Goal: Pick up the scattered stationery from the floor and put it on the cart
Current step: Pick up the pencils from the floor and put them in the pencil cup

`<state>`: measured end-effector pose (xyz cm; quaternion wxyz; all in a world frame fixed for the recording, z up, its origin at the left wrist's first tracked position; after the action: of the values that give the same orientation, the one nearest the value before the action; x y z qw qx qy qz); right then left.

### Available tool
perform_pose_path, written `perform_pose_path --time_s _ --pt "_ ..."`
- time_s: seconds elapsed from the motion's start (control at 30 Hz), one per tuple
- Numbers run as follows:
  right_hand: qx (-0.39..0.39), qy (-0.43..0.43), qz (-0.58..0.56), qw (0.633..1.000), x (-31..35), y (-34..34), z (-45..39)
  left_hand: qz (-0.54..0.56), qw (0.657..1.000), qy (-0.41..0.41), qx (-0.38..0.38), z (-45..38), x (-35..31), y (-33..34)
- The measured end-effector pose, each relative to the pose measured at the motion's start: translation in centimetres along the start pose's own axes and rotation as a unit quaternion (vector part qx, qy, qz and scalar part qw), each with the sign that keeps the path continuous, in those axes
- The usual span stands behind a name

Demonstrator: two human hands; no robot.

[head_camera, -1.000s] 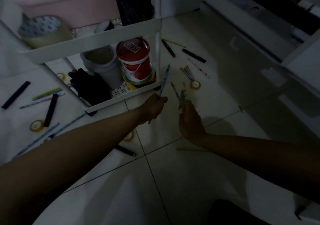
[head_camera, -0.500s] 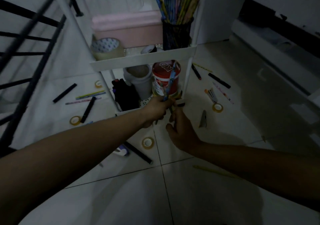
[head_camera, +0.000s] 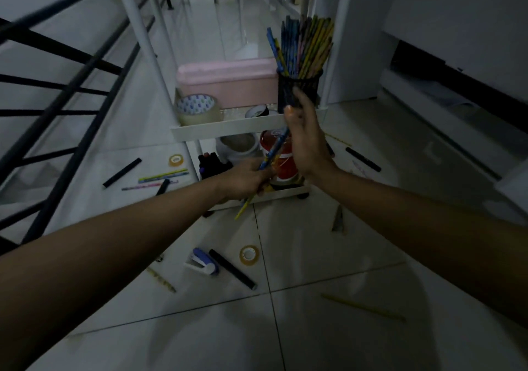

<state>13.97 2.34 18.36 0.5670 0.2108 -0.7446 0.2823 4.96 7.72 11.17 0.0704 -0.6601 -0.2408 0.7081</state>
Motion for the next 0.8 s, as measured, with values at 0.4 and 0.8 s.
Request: perform_pose_path --time_s 0.4,0.8 --pt "0.108 0.063 0.08 0.989 -1.7 1.5 -1.3 0.002 1.0 0.013 0.011 -0.9 -1.0 0.3" --pt "0.095 0.087 0.011 0.992 -1.3 0.2 -1.3 -0.096 0.984 0.099 -0.109 -2.3 -4.7 -4.0"
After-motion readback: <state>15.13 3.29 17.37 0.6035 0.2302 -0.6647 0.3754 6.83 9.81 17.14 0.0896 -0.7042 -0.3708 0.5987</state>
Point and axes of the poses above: each hand's wrist, its own z-axis away from the middle knuckle, its own y-axis out of the palm, x = y × z, the point moved 10 cm from there along -z, towards the middle knuckle, and after that the axes turned 12 degrees about y, right-handed, at the moved point
